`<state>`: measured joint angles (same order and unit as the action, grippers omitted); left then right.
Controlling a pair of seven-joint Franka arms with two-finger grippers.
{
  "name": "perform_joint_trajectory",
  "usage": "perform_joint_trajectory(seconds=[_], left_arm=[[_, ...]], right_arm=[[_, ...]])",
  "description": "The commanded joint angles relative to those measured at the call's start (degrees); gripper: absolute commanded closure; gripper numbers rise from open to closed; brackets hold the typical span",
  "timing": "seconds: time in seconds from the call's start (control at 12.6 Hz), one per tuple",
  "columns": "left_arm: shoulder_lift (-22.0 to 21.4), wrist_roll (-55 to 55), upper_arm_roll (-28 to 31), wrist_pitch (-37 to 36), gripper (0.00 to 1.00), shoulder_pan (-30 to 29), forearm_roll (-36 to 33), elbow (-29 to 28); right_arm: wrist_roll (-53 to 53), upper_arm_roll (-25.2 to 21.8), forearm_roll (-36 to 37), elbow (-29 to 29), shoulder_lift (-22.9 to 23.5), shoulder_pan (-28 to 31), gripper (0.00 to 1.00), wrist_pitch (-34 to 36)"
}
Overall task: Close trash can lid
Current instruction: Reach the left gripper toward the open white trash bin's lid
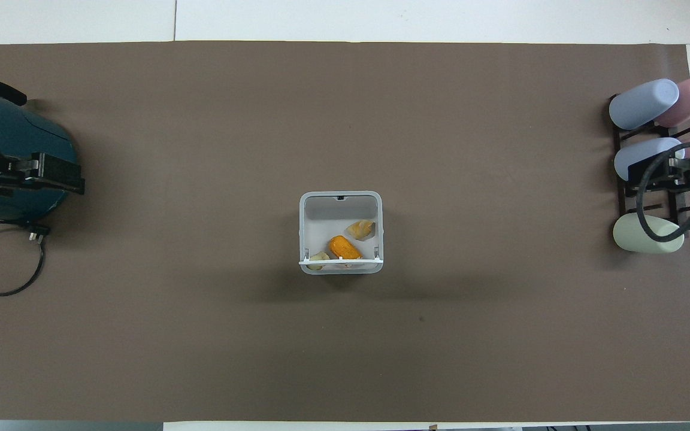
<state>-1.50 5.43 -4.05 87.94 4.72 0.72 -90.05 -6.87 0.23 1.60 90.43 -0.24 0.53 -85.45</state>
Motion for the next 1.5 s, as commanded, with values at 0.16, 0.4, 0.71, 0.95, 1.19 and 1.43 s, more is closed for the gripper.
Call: perform_joint_trajectory(seconds=[0.16, 0.4, 0.71, 0.95, 1.19, 1.43], left_arm=[[-1.0, -0.8, -0.6, 0.9, 0.0, -1.0, -0.6, -1.6], [-1.0, -0.4, -0.6, 0.9, 0.0, -0.6, -0.6, -1.7], [-3.3, 5.2, -0.9, 1.1, 0.78, 6.3, -0.5, -6.1], [-9.5, 15.4, -0.9, 8.3, 1.0, 17.7, 3.1, -17.7], [-11.1, 25.0, -0.9, 11.0, 1.0, 28.3, 5.6, -22.3], [-10.3, 33.7, -0.9, 22.5, 1.0, 36.4, 5.7, -27.1]], right_arm=[[1.2, 0.6, 0.0, 0.9, -0.8, 0.9, 0.0, 0.5], [1.2, 0.7, 0.0, 0.9, -0.8, 0.9, 0.0, 0.5], [1.2, 0.7, 0.0, 0.9, -0.8, 0.9, 0.0, 0.5], [1.2, 0.7, 0.1, 0.9, -0.8, 0.9, 0.0, 0.5], [1.2, 0.7, 0.0, 0.9, -0.8, 0.9, 0.0, 0.5], [1.2, 0.7, 0.0, 0.9, -0.8, 0.9, 0.0, 0.5]])
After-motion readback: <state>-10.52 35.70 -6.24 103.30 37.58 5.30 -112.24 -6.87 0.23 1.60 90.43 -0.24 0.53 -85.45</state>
